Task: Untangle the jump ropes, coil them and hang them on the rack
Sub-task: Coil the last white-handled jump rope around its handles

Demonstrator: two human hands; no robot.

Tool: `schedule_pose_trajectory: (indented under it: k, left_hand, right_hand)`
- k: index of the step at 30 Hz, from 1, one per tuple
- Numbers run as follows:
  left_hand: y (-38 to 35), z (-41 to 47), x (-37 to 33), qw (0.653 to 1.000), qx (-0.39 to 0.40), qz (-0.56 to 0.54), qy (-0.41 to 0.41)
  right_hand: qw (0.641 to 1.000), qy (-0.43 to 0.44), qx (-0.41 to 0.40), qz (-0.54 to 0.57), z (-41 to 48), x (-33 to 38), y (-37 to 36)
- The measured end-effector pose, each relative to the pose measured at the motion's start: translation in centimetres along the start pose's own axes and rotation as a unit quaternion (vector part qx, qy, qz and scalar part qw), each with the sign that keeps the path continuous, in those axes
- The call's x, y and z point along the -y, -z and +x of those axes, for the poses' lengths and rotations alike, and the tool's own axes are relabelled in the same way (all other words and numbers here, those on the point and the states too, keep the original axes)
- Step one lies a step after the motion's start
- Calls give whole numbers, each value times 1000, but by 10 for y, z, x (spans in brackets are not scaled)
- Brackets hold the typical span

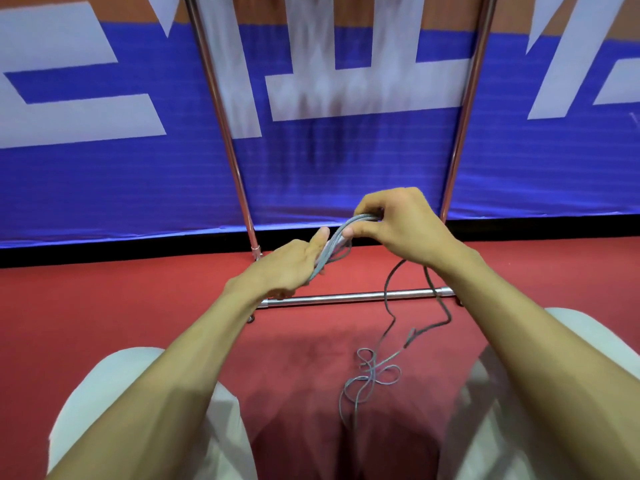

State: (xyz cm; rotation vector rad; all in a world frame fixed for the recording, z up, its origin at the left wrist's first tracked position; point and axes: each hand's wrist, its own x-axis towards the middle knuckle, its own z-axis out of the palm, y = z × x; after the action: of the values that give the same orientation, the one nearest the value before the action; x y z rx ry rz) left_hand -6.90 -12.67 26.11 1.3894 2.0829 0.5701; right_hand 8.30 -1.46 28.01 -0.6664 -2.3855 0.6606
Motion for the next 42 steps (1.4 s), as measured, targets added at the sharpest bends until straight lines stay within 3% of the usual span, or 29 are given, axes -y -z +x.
schedule_pose_trajectory:
  k: [4,7,10,13,16,18,21,23,26,28,30,31,36,42]
  left_hand:
    - [-7,-14,-14,995,67,-64,-34]
    - [-12,-23,-18,990,91,-80,-79]
    - [-9,-22,-14,981,62,-148,-106]
    - [2,-18,-12,967,-36,-238,-83]
    - [9,-17,-13,958,-147,-243,-48]
    - [19,-14,-8,961,-207,-179,-44]
    - [29,-10,-4,976,-196,-96,-23]
    - [30,-2,8,981,-180,12,-75]
    - [20,5,20,956,-216,122,-158]
    - [21,0,13,975,-184,88,-86]
    - [16,-1,5,993,-110,15,38]
    - [13,0,8,990,-127,26,55]
    - [14,-10,6,994,-31,99,-35]
    - [16,-19,3,990,21,-132,-32]
  right_hand:
    - [992,-100,-44,61,2,-2,2]
    - [974,-168,-9,151,3,-2,-2]
    - [943,-217,44,249,3,-9,-3]
    - [927,-220,58,298,2,-13,-6]
    - [957,-170,96,213,-2,-6,-14]
    - [970,-115,153,151,-7,4,-20]
    - [979,-3,200,30,-16,15,-21]
    - [979,74,182,-49,-19,18,-18]
    - [980,129,113,-105,-19,20,-15]
    - [980,154,83,-95,-18,18,-14]
    - [977,166,82,-101,-18,15,-15]
    - [976,169,81,-114,-18,14,-16]
    - [973,180,48,-134,-16,8,-16]
    - [992,68,104,-29,-15,10,-11]
